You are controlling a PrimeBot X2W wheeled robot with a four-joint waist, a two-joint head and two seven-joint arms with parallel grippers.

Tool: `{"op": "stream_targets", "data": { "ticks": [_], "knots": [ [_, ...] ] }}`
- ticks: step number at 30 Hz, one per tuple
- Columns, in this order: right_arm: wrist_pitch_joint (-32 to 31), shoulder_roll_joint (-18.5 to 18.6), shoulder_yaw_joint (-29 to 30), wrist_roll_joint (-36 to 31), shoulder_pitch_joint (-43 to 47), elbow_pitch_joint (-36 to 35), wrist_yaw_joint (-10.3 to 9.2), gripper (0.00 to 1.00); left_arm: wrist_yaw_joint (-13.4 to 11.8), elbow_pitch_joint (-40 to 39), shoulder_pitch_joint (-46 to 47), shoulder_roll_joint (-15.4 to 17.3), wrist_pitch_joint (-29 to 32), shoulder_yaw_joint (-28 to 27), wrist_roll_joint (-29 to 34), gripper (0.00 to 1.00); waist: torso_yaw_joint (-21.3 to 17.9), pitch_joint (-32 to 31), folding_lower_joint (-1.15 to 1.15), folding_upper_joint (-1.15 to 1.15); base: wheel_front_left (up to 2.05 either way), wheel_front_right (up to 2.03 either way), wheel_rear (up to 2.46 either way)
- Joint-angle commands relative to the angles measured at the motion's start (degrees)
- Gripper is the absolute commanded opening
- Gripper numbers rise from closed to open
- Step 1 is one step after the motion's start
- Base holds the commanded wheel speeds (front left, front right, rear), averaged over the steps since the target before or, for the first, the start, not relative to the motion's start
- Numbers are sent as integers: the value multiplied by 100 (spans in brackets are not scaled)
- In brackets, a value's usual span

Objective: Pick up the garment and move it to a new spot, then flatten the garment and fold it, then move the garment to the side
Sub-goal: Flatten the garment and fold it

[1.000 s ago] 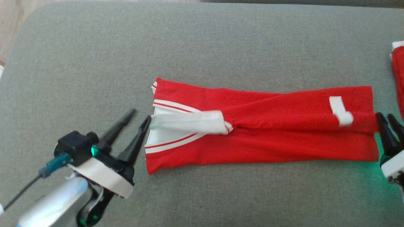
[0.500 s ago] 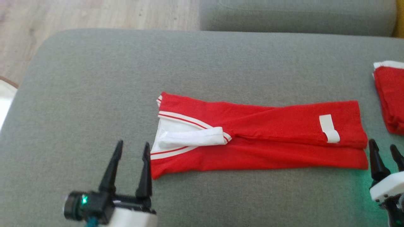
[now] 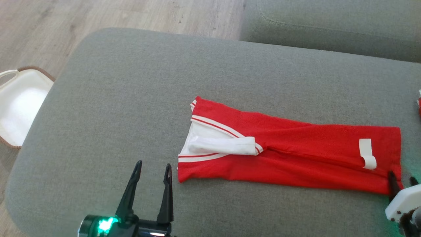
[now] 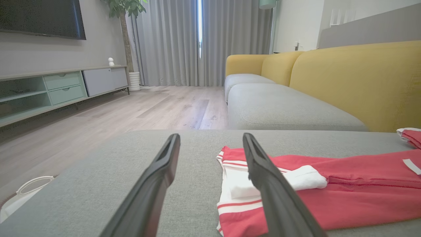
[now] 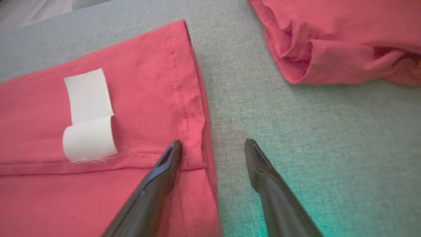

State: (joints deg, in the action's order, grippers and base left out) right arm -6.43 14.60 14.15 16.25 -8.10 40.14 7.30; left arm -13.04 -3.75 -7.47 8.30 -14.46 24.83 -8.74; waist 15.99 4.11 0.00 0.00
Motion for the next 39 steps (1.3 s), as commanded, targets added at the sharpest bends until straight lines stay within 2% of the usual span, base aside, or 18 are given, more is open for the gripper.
{"op": "stream_targets", "data": {
  "ticks": [1,2,3,4,6,9,13,20,24,29,34,39],
  "knots": [
    [-67,39,-74,-34,-119,-52,19,80,8,-192,91,-51,-53,-248,65,100,24,-20,0,0,0,0,0],
    [-135,-6,-47,-32,-127,38,19,67,22,-187,74,-59,-53,-279,102,100,30,-27,0,0,0,0,0],
    [-167,-45,-51,-21,-137,87,19,67,37,-186,56,-70,-53,-309,131,100,30,-34,0,0,0,0,0],
    [-190,-97,-63,45,-151,109,19,0,49,-186,36,-83,-53,-341,153,100,22,-41,0,0,0,0,0],
    [-255,-186,-125,241,-177,82,19,0,66,-184,-10,-106,-53,-414,189,100,-27,-60,0,0,0,0,0],
    [-190,-99,-198,366,-163,-67,19,0,123,-173,-51,-142,-53,-492,227,100,-123,-98,0,0,0,0,0],
    [-76,137,-173,501,-120,-316,19,0,200,-158,-91,-186,-53,-571,282,100,-287,-157,0,0,0,0,0],
    [-211,797,75,836,-11,-939,19,0,333,-164,-179,-244,-53,-679,349,100,-579,-233,0,0,0,0,0],
    [-376,820,117,1091,-40,-1462,19,0,385,-142,-207,-266,-53,-710,377,100,-671,-266,0,0,0,0,0],
    [-700,544,-243,1613,-18,-2604,19,0,456,-100,-232,-311,-53,-721,425,100,-701,-332,0,0,0,0,0],
    [-986,50,-866,1872,134,-3714,19,0,541,-58,-244,-356,-53,-719,427,100,-600,-365,0,0,0,0,0],
    [-1205,-434,-1618,1975,14,-4107,19,0,617,22,-192,-397,-53,-717,427,100,-418,-350,0,0,0,0,0]
  ]
}}
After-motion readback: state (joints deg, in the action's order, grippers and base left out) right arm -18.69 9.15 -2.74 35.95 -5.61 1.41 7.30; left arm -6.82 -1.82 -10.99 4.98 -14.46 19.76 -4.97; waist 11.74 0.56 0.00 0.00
